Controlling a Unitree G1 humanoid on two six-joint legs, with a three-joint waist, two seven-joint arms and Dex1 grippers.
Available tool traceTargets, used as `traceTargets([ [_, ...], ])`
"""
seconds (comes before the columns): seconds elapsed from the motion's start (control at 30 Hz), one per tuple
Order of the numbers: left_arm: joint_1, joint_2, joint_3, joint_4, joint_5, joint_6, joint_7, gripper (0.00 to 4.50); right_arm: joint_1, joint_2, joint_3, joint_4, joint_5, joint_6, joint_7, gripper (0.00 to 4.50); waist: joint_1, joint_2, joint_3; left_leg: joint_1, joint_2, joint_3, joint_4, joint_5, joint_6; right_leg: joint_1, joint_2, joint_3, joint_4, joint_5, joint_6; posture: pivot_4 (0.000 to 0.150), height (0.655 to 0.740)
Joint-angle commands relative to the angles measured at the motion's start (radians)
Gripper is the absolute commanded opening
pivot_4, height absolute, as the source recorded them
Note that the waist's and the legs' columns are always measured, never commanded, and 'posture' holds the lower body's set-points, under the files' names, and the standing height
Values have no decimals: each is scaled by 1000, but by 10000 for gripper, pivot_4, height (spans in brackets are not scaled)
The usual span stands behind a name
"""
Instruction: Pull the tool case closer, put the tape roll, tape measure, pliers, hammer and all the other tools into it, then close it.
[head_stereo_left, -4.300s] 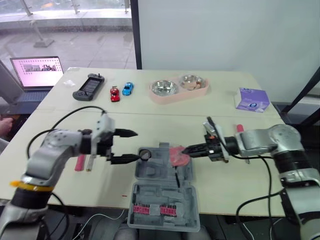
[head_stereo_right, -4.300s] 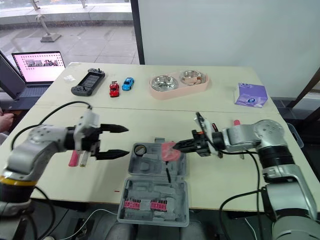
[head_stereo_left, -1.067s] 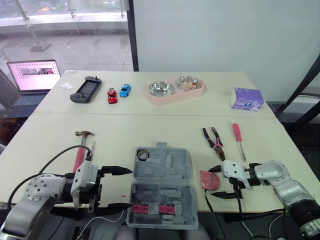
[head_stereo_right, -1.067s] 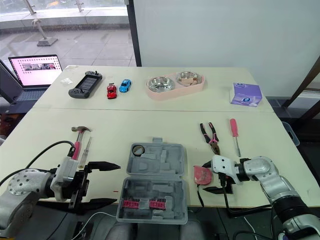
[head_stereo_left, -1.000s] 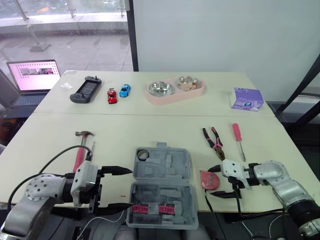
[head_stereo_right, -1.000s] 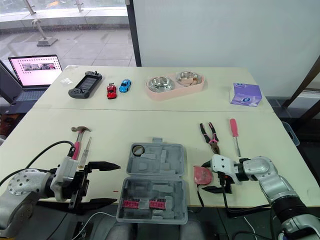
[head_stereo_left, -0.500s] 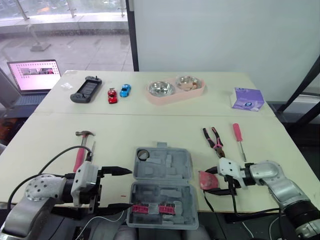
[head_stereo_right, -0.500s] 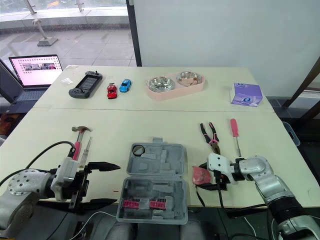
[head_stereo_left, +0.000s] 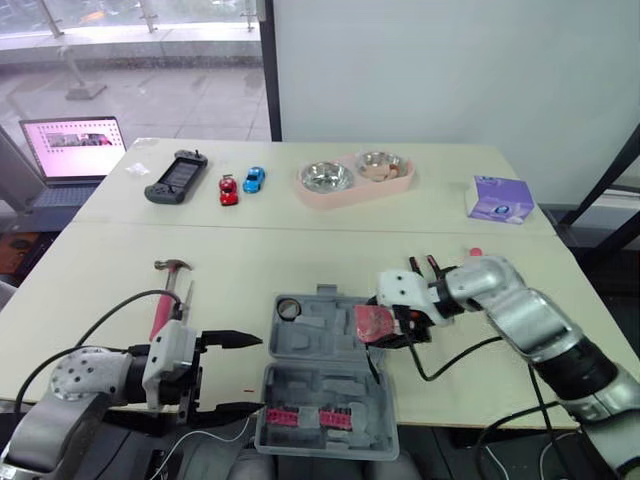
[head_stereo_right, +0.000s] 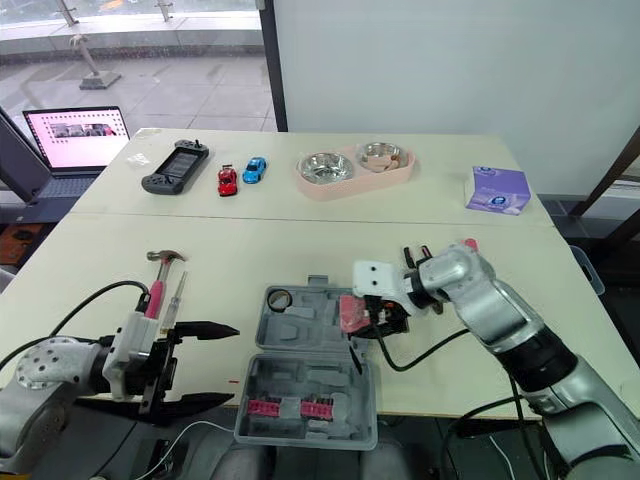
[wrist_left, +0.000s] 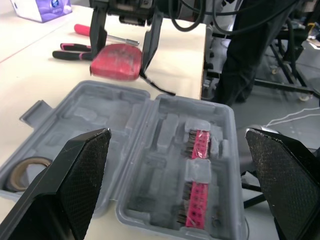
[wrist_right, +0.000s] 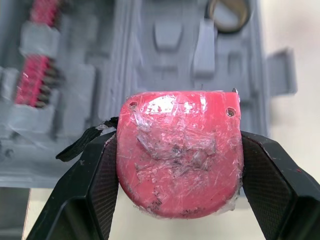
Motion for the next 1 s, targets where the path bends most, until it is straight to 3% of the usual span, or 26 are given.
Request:
traceTargets([
  [0.03, 5, 8, 26, -21, -2, -9, 10, 45000, -67, 24, 30, -33, -47, 83, -32, 29404, -2, 0, 0, 0, 0, 0, 0, 0, 0, 0, 0, 0, 0, 0, 0, 1500, 7400],
  [0.2, 17, 2, 26, -32, -1, -11, 29, 45000, -164, 70, 109, -7, -85, 188, -33, 29404, -6, 0, 0, 0, 0, 0, 0, 0, 0, -1, 0, 0, 0, 0, 0, 1500, 7400],
  [0.5, 18, -6, 19, -23, 3, -19, 51, 45000, -221, 120, 235, 94, -172, 135, -49, 29404, -7, 0, 0, 0, 0, 0, 0, 0, 0, -1, 0, 0, 1, 0, 0, 1500, 7400],
  [1.0, 26, -9, 20, -34, 1, -21, 61, 45000, -205, 190, 238, 255, -240, 10, -81, 29404, -8, 0, 0, 0, 0, 0, -1, 0, 0, -2, 0, 0, 2, 0, 0, 1500, 7400],
])
